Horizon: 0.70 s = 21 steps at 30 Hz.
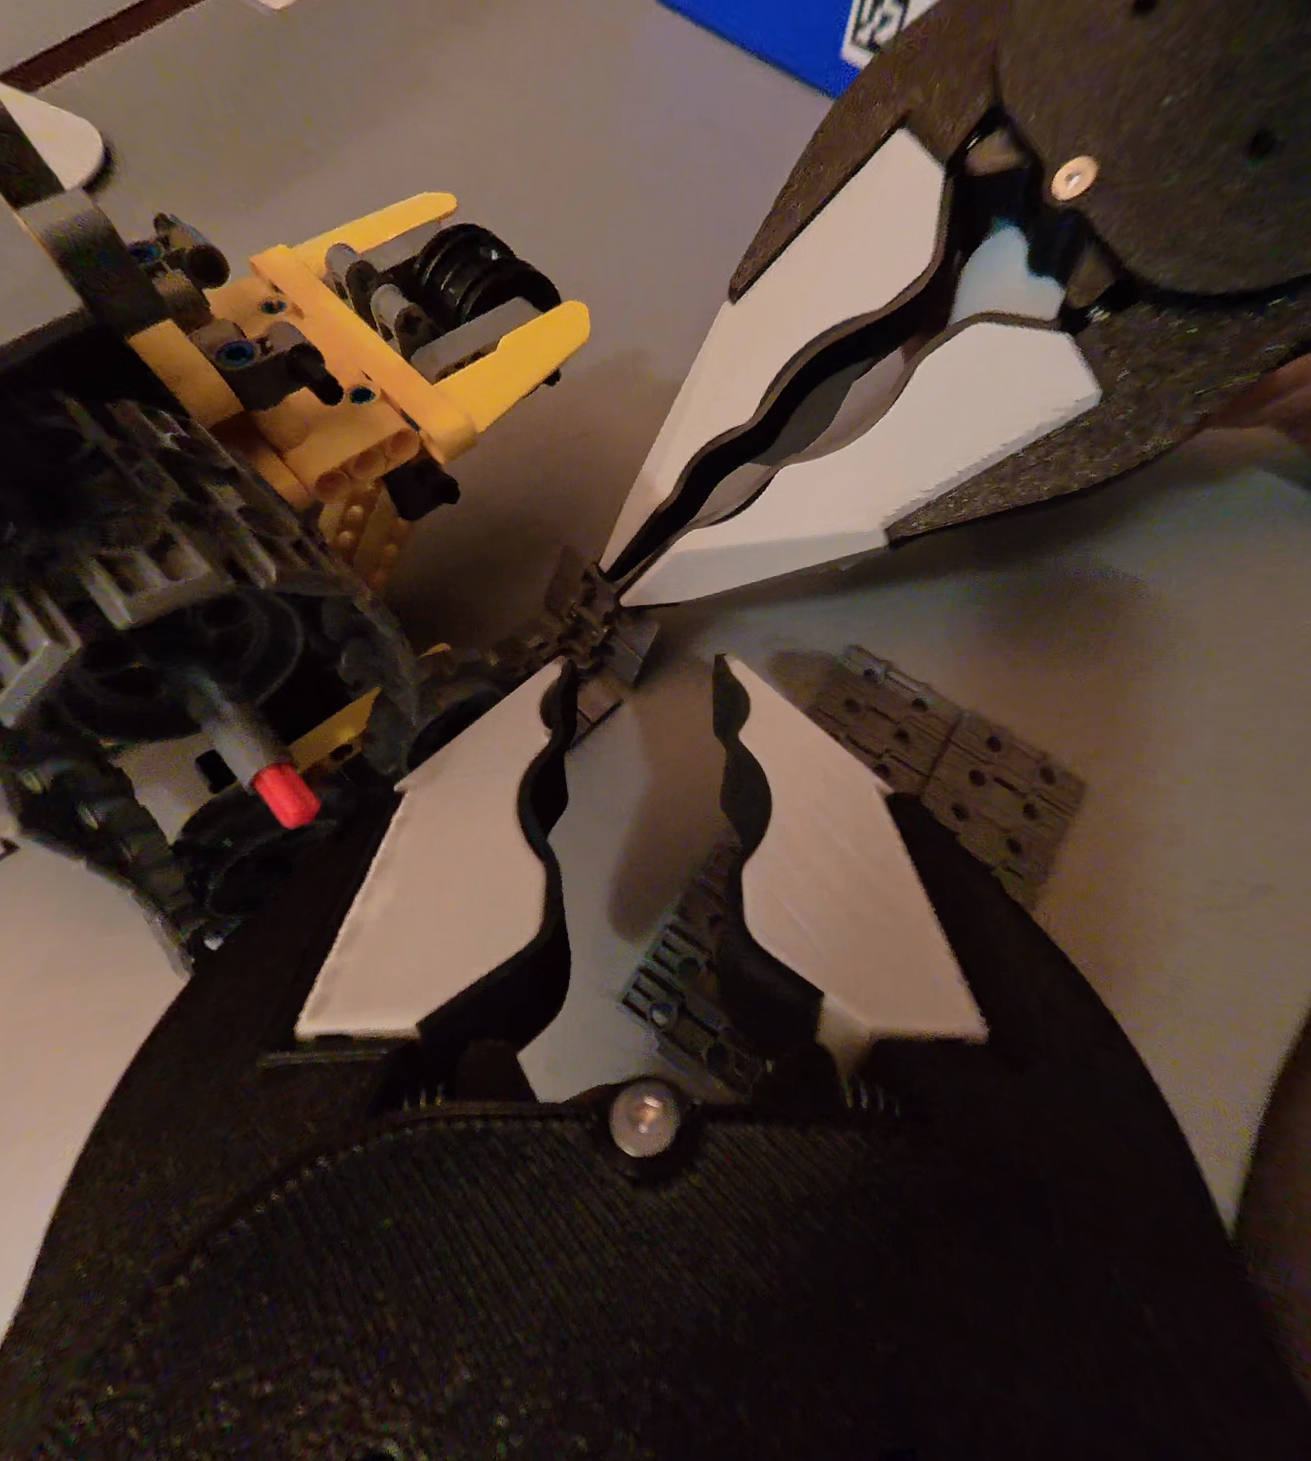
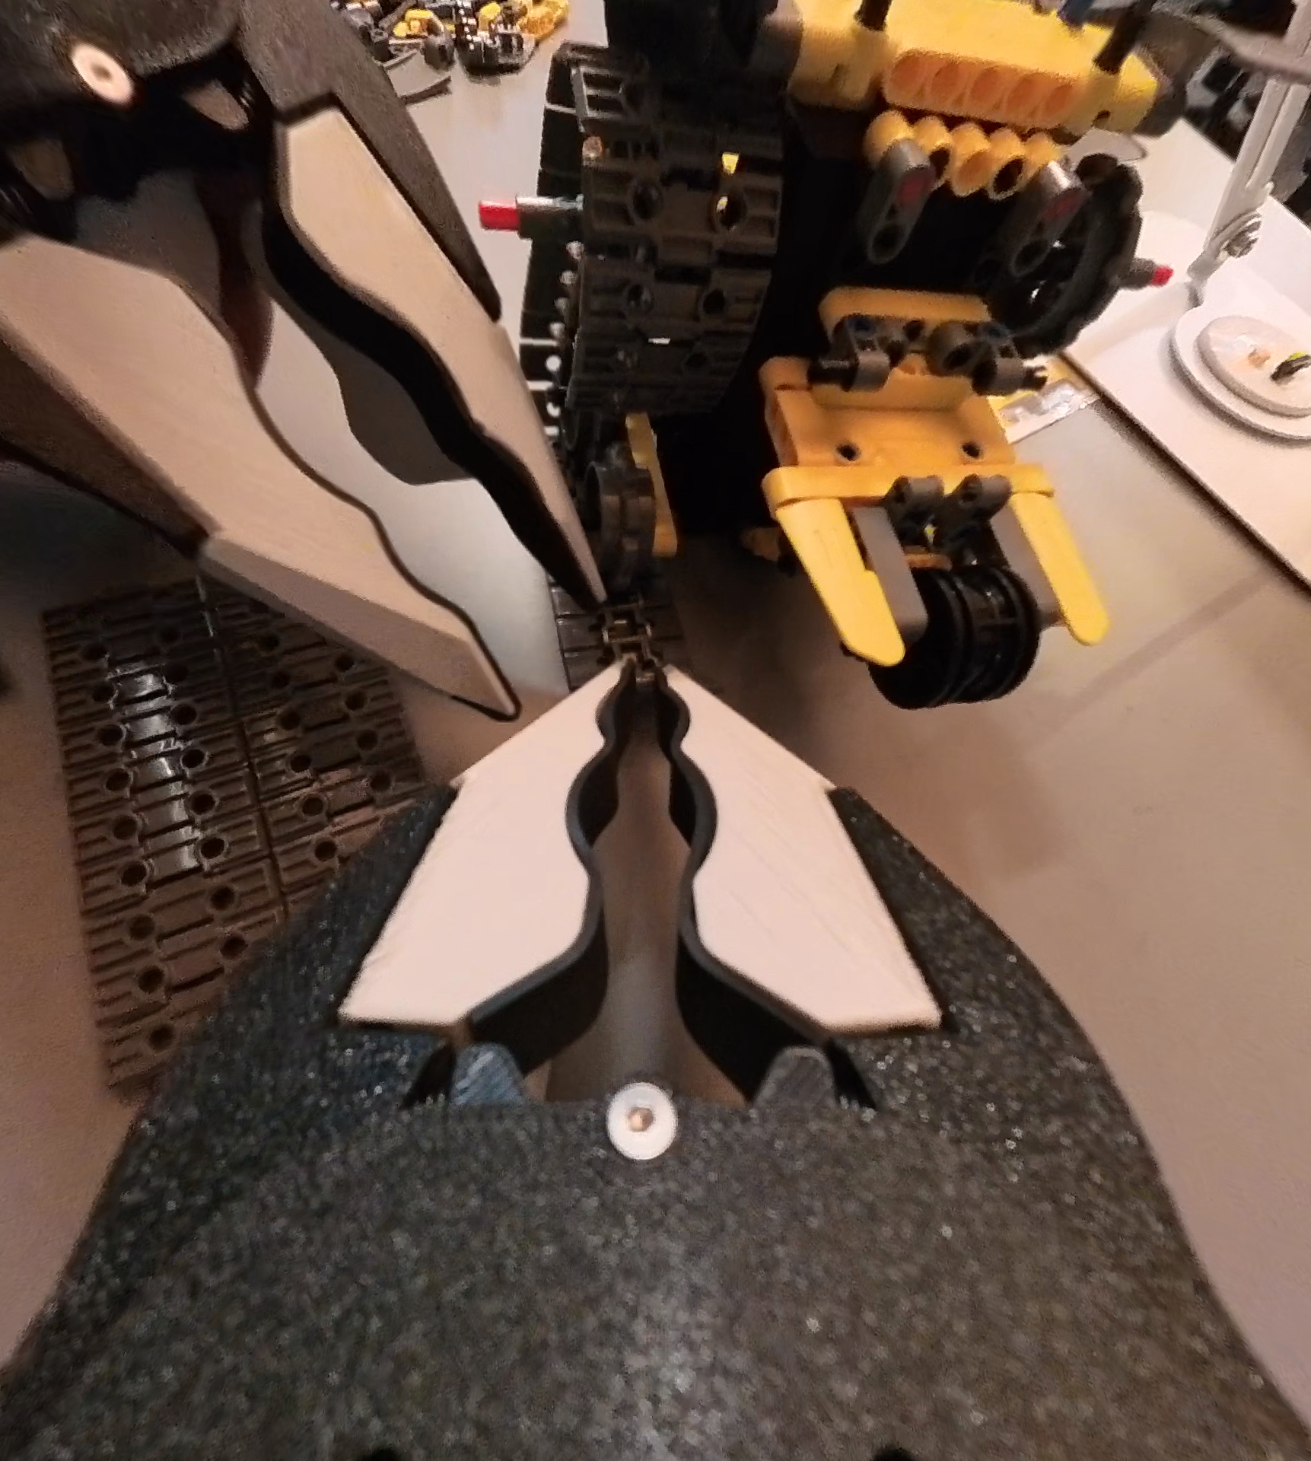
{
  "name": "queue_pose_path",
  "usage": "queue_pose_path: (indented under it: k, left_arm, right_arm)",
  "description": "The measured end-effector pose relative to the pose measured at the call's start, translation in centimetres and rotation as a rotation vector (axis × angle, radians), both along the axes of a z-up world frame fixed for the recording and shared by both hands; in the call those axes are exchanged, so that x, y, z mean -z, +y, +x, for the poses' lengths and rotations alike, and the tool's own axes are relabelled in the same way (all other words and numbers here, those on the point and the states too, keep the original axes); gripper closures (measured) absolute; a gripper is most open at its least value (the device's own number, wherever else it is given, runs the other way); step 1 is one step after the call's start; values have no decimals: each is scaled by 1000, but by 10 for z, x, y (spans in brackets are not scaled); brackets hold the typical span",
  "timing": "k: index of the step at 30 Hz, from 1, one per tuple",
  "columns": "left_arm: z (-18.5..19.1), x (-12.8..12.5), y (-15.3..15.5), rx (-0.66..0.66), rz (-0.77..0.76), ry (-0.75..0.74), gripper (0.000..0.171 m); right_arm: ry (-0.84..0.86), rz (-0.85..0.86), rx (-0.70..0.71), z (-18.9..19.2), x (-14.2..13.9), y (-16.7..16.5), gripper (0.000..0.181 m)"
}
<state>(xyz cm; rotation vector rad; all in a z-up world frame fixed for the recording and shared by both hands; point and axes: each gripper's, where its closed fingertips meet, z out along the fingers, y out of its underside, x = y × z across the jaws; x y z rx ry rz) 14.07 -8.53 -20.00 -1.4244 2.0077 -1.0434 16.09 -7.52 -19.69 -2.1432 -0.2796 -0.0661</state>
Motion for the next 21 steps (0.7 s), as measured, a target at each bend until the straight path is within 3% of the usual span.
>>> queue_pose_path:
  k: [8,13,21]
  left_arm:
    - [10,11,2,-45,-23,69,147]
    - [10,13,1,-52,-33,76,170]
    - [4,4,9,-120,-134,23,171]
  right_arm:
    - [42,19,4,-3,-3,6,177]
    - [36,20,5,-4,-2,6,181]
    - [-19,43,29,-2,-5,4,168]
